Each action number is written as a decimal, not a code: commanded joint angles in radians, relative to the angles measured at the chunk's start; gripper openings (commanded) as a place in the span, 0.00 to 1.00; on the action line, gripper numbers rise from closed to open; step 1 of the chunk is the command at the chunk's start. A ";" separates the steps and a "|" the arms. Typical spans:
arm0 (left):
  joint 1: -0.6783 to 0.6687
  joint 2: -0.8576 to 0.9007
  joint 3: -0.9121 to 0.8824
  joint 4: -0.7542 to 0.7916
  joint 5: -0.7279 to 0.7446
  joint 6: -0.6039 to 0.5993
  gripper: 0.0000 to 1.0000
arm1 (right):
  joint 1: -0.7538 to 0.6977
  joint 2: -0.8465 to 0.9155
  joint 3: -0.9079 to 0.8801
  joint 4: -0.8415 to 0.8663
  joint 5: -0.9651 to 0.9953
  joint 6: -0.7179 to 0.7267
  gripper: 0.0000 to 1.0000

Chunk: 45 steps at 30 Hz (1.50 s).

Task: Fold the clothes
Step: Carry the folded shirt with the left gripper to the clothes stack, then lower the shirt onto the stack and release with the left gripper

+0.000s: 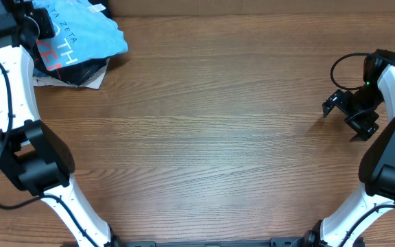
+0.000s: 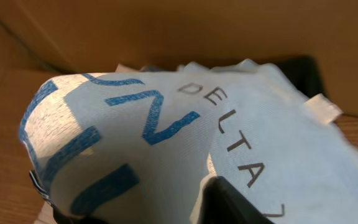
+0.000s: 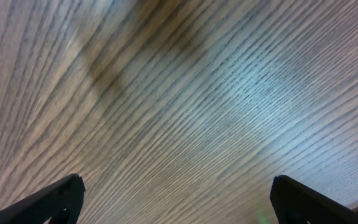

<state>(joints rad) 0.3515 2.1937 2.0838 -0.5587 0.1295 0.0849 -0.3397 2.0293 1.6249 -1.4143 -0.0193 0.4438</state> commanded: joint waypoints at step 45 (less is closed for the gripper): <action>0.237 -0.007 0.029 -0.064 0.262 -0.922 0.84 | 0.000 -0.009 0.018 -0.006 -0.002 -0.007 1.00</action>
<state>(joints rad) 0.6147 2.1784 2.0926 -0.6312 0.3264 -0.7895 -0.3397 2.0293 1.6249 -1.4185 -0.0196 0.4431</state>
